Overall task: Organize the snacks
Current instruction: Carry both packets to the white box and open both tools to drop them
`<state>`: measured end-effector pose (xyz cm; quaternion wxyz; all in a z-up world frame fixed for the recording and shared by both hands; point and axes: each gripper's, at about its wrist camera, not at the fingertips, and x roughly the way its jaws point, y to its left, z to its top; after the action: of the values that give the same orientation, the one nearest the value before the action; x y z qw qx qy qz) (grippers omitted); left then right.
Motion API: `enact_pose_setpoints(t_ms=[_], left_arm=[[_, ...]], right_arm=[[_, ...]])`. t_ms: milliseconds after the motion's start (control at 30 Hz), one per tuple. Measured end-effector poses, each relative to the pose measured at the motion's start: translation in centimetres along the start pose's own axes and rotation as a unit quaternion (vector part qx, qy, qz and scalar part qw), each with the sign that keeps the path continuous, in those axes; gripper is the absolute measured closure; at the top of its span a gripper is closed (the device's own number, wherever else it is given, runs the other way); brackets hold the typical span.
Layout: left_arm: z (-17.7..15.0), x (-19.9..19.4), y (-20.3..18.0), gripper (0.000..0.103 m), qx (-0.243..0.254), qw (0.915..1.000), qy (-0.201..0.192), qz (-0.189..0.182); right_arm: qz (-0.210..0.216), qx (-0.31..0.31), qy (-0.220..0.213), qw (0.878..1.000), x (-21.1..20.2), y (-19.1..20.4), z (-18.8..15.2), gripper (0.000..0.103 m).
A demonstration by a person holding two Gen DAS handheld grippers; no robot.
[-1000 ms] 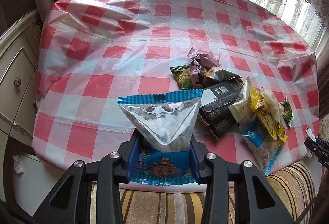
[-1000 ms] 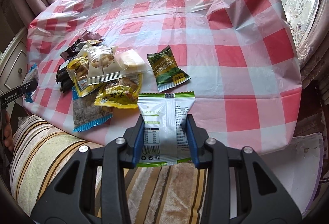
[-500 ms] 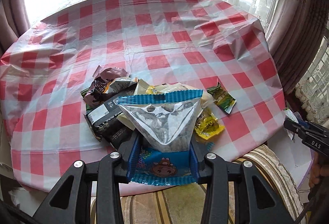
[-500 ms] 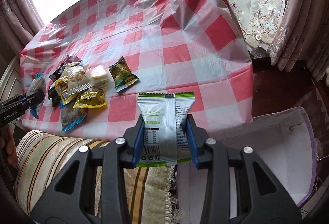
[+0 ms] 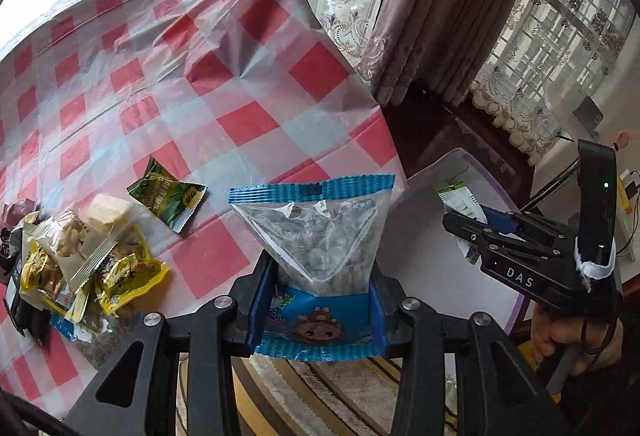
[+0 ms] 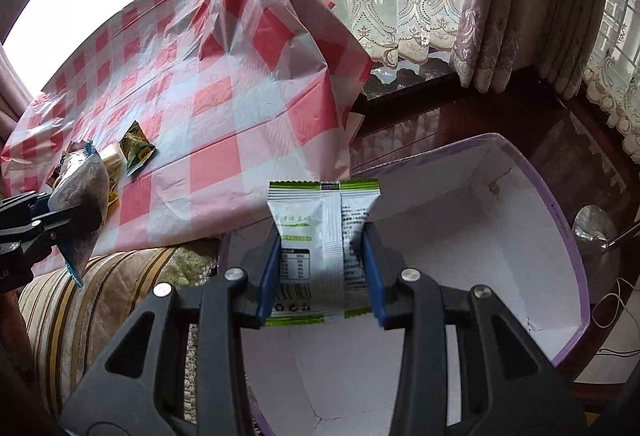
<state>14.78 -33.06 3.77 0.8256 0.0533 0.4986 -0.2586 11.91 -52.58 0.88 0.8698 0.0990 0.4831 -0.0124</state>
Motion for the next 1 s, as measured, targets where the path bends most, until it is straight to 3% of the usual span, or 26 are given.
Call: enact_pose_setpoints(t_ms=[367, 467, 600, 767, 1000], left_arm=[[-0.1, 4.8, -5.4, 0.06, 0.023, 0.9929, 0.081, -0.084], [-0.3, 5.2, -5.7, 0.057, 0.027, 0.9911, 0.091, -0.093], [-0.2, 5.1, -5.7, 0.039, 0.025, 0.9912, 0.084, -0.1], [-0.2, 4.2, -5.0, 0.039, 0.017, 0.9919, 0.073, -0.102], [-0.7, 0.2, -0.9, 0.039, -0.018, 0.9977, 0.018, -0.063]], right_arm=[[-0.02, 0.047, 0.014, 0.999, 0.7, -4.1, -1.8, 0.058], [-0.028, 0.051, 0.019, 0.998, 0.9, -4.3, -2.0, 0.041], [-0.034, 0.052, 0.022, 0.998, 0.8, -4.3, -2.1, 0.026], [-0.038, 0.049, 0.023, 0.998, 0.6, -3.7, -1.8, 0.026], [-0.024, 0.028, 0.005, 0.999, -0.5, -0.2, -0.7, 0.025]])
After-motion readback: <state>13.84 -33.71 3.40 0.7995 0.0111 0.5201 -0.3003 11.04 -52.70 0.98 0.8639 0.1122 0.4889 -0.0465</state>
